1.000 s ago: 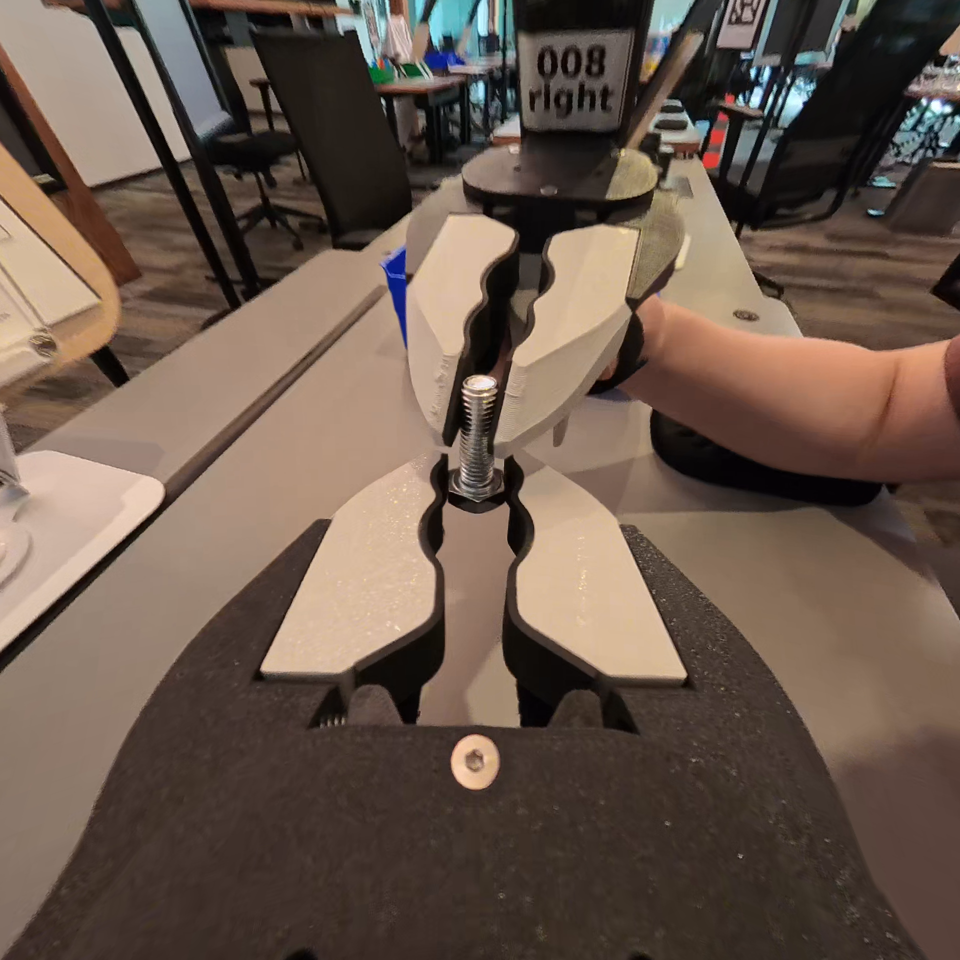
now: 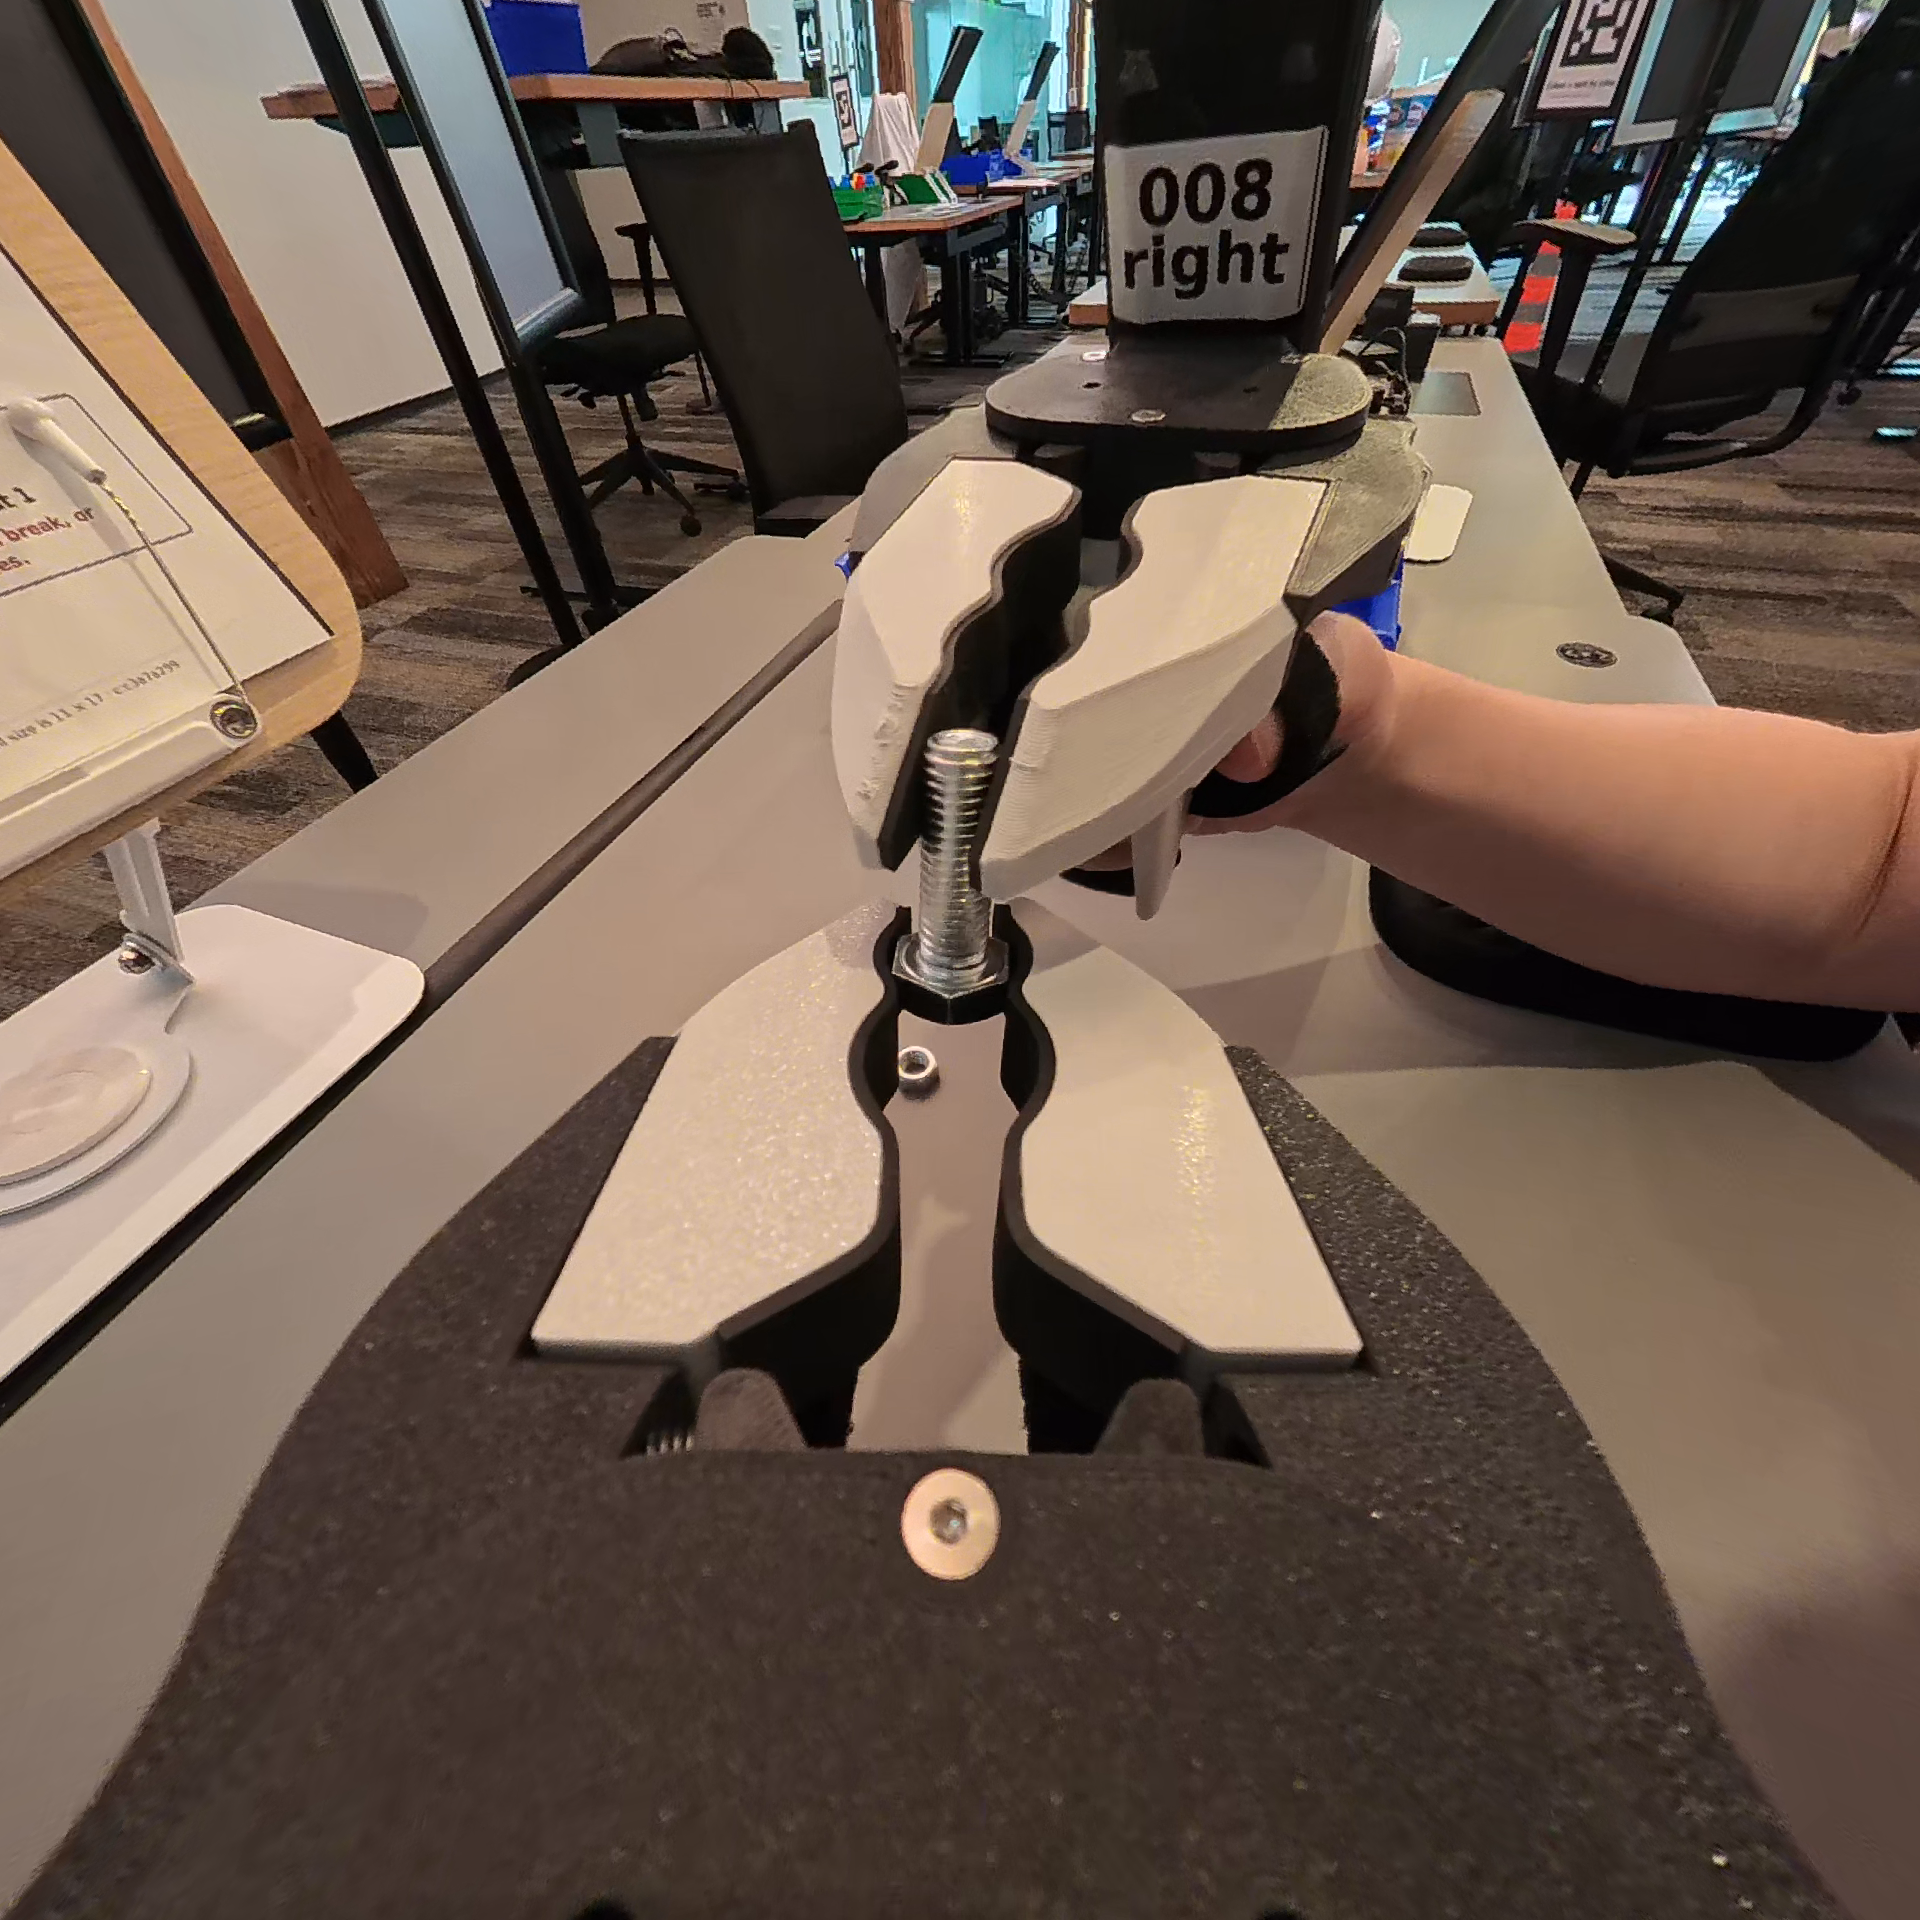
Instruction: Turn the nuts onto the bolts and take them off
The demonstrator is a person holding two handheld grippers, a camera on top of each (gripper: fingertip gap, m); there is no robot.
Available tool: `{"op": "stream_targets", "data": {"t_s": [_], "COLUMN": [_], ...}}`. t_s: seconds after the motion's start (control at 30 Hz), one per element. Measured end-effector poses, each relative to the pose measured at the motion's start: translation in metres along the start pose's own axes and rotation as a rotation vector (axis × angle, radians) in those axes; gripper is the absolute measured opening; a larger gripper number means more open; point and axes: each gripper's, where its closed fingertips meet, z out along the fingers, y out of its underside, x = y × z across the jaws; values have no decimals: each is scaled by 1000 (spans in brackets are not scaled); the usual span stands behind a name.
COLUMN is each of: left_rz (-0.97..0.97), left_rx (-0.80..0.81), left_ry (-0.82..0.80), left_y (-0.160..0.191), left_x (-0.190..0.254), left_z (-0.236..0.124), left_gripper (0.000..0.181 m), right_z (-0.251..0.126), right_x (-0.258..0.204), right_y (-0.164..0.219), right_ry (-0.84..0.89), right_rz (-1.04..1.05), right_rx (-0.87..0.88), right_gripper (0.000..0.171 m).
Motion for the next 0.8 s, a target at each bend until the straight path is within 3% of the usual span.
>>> {"op": "stream_targets", "data": {"t_s": [0.1,0.23,0.4,0.47,0.63,0.8], "left_rz": [15,16,6,-9,-19,-30], "left_rx": [-21,-41,-71,-73,-85,-94], "left_ry": [-14,-24,-84,-103,-131,-137], "left_y": [2,6,12,13,15,17], "left_x": [-2,-7,-28,-36,-49,-54], "left_z": [0,-1,-11,-17,-26,-29], "left_gripper": [14,14,14,14,14,15], "right_z": [-7,-30,-75,-88,-94,-90], "right_x": [1,22,64,67,68,71], "right_y": [-10,-6,87,125,187,200], "right_ry": [2,105,286,272,203,215], "right_rz": [-5,-39,-71,-57,-66,32], "right_rx": [43,-49,-622,-813,-1049,-1050], "right_gripper": [29,31,29,28,24,24]}}
